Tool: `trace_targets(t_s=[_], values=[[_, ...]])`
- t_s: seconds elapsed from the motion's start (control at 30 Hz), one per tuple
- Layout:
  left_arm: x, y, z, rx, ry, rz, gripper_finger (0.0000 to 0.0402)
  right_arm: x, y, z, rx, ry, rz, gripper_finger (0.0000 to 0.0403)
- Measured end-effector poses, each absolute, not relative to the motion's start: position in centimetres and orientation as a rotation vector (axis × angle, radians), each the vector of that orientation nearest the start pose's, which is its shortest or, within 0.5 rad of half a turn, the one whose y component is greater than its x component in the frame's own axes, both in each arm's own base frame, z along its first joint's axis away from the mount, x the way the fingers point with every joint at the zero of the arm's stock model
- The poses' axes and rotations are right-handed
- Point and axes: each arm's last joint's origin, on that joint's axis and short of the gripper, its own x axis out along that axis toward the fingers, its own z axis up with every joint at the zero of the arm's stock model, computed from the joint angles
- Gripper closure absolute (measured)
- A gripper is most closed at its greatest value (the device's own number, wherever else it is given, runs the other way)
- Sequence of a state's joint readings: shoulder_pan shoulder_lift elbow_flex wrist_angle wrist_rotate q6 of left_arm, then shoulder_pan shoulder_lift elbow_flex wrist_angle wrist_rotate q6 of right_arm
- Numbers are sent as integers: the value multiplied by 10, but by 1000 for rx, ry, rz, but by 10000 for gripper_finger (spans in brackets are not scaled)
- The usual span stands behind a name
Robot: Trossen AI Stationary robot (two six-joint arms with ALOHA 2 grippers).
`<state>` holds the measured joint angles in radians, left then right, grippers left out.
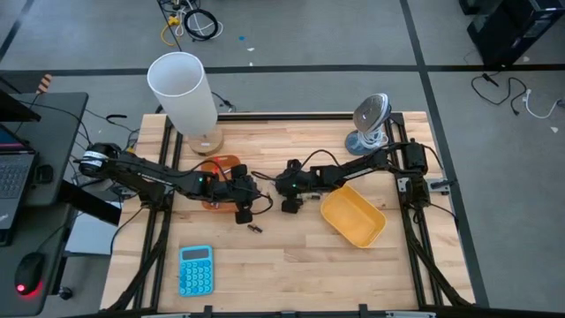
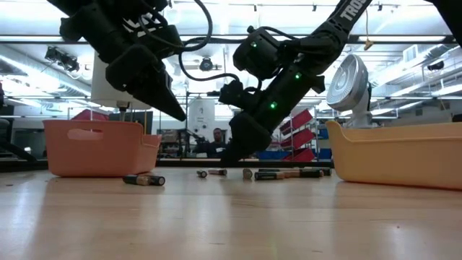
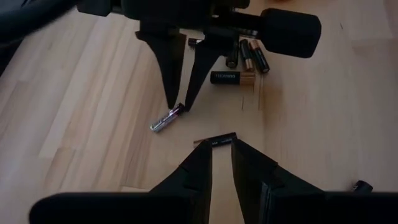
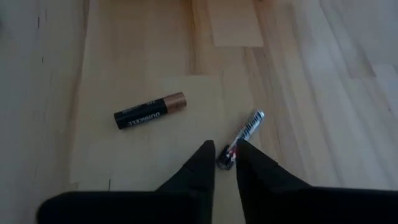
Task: Sort batteries
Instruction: Put the silver battery into the orange bin
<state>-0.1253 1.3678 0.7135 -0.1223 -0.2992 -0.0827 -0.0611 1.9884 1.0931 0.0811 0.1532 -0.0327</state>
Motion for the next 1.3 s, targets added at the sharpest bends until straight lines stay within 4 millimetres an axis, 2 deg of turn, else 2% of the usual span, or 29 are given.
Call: trace_targets(t_s=[0.23, 0.43, 0.9, 1.3], values=[[265, -25, 194, 81, 743, 200, 338, 392, -38, 120, -24, 810, -231, 292], [267, -25, 196, 78, 722, 203, 338, 392, -44, 119, 39, 789, -243, 266], [266, -24, 196, 91, 721, 227, 338, 398, -38, 125, 62, 698, -242, 261], [266, -24, 195, 96, 730, 226, 338, 403, -33, 104, 167, 688, -300, 260]])
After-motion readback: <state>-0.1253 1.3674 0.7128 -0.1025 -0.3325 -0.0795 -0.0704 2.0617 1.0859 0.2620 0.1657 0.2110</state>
